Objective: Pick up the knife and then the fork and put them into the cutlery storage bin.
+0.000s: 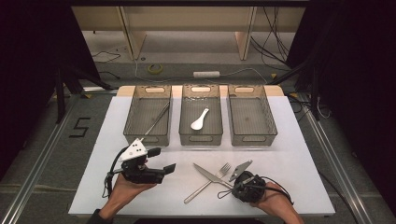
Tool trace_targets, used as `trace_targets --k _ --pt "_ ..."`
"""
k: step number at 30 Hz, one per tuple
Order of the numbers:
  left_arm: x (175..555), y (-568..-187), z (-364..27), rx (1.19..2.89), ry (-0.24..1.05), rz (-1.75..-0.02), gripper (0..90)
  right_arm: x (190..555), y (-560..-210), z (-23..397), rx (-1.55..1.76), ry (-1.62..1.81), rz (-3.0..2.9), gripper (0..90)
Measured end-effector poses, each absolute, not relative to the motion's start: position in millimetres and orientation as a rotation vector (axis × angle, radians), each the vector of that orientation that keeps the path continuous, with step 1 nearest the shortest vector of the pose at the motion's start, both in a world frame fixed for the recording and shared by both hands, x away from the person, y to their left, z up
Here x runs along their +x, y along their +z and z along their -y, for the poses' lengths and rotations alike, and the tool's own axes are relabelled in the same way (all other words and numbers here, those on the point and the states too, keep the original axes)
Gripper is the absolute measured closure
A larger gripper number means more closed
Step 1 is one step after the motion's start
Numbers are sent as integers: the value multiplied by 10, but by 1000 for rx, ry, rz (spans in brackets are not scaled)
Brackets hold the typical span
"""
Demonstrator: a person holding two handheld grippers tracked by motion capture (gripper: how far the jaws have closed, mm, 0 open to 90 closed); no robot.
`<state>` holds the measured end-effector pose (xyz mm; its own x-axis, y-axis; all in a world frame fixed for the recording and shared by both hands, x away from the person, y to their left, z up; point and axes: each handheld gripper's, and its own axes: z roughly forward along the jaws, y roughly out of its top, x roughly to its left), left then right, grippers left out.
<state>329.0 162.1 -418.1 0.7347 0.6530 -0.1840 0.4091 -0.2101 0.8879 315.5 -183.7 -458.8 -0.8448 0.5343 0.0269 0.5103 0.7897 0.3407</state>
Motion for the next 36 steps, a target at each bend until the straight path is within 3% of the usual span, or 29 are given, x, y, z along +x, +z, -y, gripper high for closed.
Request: trace_targets --k 3,8,14,18,26,36 --pt "3288 -4178 -1616 1839 279 -821 165 3180 -4502 1838 855 563 -2926 696" --pt "3282 -4170 -1628 1829 284 -819 165 3253 -4422 1765 854 495 -2903 512" --pt "3283 -4173 -1628 1828 283 -820 165 3376 -4500 1647 812 373 -2932 434" --pt "3281 -4170 -1629 1829 284 -817 165 3417 -4533 1597 805 327 -2938 446" --pt "3280 -4169 -1627 1829 283 -815 165 3461 -4560 1560 768 288 -2957 615" --pt "3281 -4171 -1624 1833 282 -813 165 3467 -4563 1533 758 276 -2980 737"
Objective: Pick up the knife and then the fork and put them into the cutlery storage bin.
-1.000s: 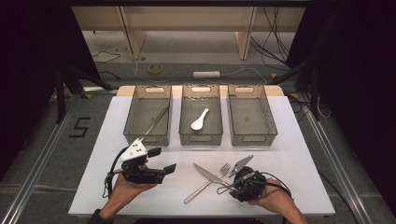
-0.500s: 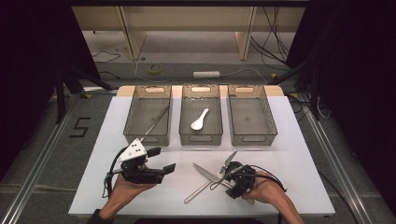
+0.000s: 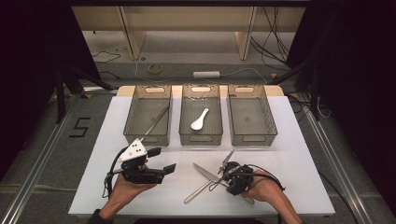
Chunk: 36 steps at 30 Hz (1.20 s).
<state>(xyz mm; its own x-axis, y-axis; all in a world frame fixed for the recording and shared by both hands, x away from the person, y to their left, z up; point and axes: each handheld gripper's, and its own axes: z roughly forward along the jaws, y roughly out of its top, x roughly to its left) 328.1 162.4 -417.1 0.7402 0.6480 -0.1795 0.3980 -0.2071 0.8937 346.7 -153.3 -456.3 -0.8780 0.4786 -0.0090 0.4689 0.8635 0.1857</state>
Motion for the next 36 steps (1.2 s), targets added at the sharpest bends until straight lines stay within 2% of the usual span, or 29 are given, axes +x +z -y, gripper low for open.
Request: trace_targets --k 9,36 --pt "3283 -4171 -1625 1833 281 -815 165 3513 -4564 1520 779 244 -2988 790" --pt "3284 -4160 -1645 1821 285 -820 165 3507 -4521 1481 720 236 -3006 811"
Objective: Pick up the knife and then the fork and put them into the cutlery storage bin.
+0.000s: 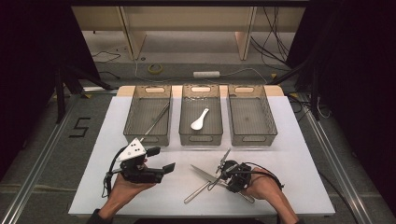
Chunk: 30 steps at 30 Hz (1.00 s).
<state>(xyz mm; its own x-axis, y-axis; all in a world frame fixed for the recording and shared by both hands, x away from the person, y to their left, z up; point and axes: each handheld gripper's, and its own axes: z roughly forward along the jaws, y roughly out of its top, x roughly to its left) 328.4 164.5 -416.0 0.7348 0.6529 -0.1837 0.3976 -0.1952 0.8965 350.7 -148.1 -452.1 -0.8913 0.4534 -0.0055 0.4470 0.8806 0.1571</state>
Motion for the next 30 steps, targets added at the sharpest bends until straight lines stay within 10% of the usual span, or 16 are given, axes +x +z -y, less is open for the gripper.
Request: trace_targets --k 30 --pt "3295 -4154 -1685 1791 283 -835 166 3860 -3970 2105 1007 790 -2834 812"
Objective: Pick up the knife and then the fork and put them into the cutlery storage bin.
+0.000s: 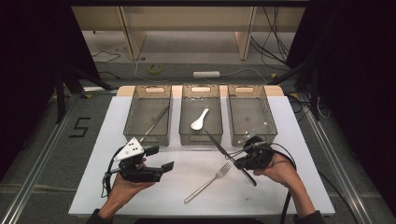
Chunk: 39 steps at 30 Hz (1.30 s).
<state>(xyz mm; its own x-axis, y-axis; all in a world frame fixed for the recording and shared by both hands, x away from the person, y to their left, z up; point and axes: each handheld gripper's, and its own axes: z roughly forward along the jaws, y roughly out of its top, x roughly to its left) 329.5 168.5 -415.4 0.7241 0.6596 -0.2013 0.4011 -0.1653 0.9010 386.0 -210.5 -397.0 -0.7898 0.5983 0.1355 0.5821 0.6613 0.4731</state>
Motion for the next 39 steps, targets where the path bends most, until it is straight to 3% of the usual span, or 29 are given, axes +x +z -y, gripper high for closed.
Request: trace_targets --k 20,39 --pt "3301 -4132 -1786 1757 307 -848 165 4553 -3663 2383 1273 1036 -2574 811" --pt "3262 -4133 -1820 1773 325 -835 165 4975 -3568 2460 1433 1101 -2425 811"
